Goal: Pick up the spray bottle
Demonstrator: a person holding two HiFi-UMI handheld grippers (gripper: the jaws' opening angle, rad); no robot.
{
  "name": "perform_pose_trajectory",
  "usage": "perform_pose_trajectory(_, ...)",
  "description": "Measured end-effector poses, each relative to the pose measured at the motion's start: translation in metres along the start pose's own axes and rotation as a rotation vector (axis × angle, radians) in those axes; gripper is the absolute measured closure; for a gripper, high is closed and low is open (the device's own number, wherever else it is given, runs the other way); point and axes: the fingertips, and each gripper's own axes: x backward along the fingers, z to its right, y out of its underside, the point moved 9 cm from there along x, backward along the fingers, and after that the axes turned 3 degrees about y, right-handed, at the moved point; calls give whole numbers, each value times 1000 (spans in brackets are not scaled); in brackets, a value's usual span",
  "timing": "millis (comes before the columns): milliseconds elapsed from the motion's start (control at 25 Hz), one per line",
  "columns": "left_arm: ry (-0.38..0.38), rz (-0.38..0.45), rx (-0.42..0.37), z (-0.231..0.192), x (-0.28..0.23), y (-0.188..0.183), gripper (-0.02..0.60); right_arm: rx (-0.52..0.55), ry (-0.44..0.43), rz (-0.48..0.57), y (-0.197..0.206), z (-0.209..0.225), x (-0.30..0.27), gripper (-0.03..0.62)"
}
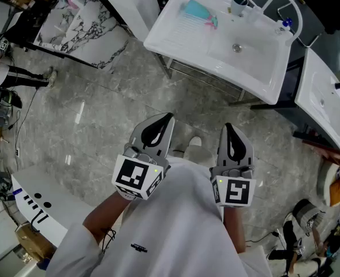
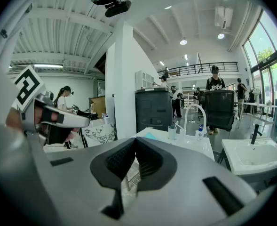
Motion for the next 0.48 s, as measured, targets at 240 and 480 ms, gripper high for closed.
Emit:
perform_pose_trajectory(240, 11, 2, -10, -23, 44, 3, 578, -16, 4, 7, -12, -50, 2, 589)
perform_pose_trajectory(480, 20, 11, -12, -56, 74, 7, 578, -93, 15, 40, -21, -89, -2, 588)
